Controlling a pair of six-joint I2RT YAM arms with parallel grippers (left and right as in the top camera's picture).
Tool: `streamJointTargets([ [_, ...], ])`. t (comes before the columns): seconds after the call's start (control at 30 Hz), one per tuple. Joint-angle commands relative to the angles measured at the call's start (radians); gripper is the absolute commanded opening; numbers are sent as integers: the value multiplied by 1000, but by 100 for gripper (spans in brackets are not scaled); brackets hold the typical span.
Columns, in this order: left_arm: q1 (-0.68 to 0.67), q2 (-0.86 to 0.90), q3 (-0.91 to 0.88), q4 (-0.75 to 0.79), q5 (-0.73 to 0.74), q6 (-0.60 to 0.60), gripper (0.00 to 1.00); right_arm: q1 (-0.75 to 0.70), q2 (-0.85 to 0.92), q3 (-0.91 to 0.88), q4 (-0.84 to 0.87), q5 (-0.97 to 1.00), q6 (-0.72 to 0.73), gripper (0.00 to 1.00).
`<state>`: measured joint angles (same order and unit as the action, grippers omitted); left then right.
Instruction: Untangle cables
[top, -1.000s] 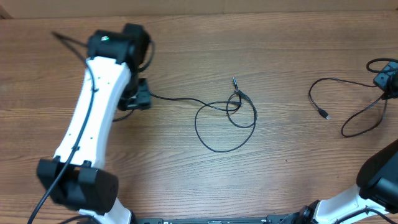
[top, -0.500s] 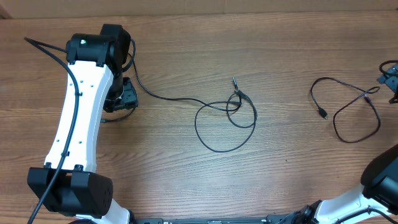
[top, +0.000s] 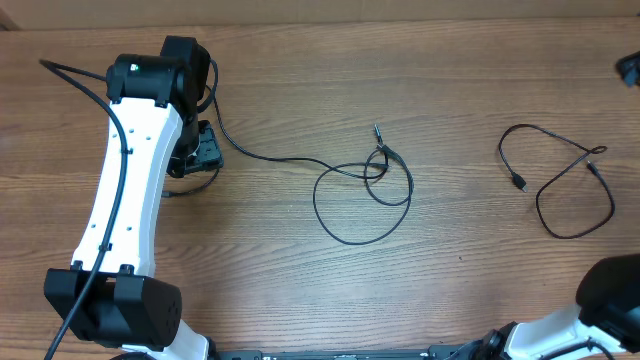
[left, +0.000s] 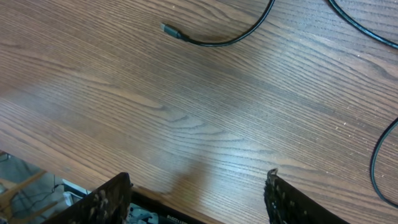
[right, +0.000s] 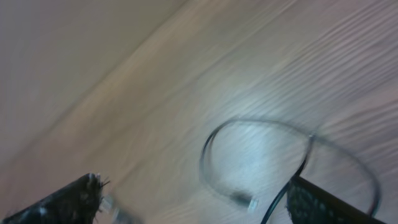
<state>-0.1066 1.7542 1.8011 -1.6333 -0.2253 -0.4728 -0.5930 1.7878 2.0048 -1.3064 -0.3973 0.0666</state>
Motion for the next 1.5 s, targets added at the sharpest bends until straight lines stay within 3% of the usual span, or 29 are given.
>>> streamJointTargets([
  [0.0,-12,-25,-7,3,-11,-21,68,23,-3,0,-117,-34,-49,77],
  [0.13,-12,-25,-7,11,-11,-11,69,52,3,-95,-156,64,-49,54],
  [0.27,-12,-25,-7,11,-11,-10,69,61,3,-240,-74,90,-48,25],
  [0.3,-12,-25,-7,11,-11,-10,69,61,3,-284,-40,90,-48,24],
  [0.67,-12,-25,-7,5,-10,-10,68,9,5,-642,468,274,160,29],
  [0.77,-12,-25,-7,-3,-10,-10,68,-18,5,-664,496,447,322,23],
  [0.9,-12,-25,-7,-11,-11,-10,68,-57,5,-663,498,601,402,38],
  [1.07,-12,-25,-7,-12,-10,-10,68,-114,3,-660,476,667,524,37],
  [1.17,-12,-25,-7,-12,-11,-10,68,-133,3,-636,528,492,478,39],
  [1.33,-12,-25,-7,-11,-11,-10,68,-117,1,-562,619,-103,134,63],
  [1.47,-12,-25,-7,-11,-11,-10,68,-71,-17,-478,551,-256,62,70],
])
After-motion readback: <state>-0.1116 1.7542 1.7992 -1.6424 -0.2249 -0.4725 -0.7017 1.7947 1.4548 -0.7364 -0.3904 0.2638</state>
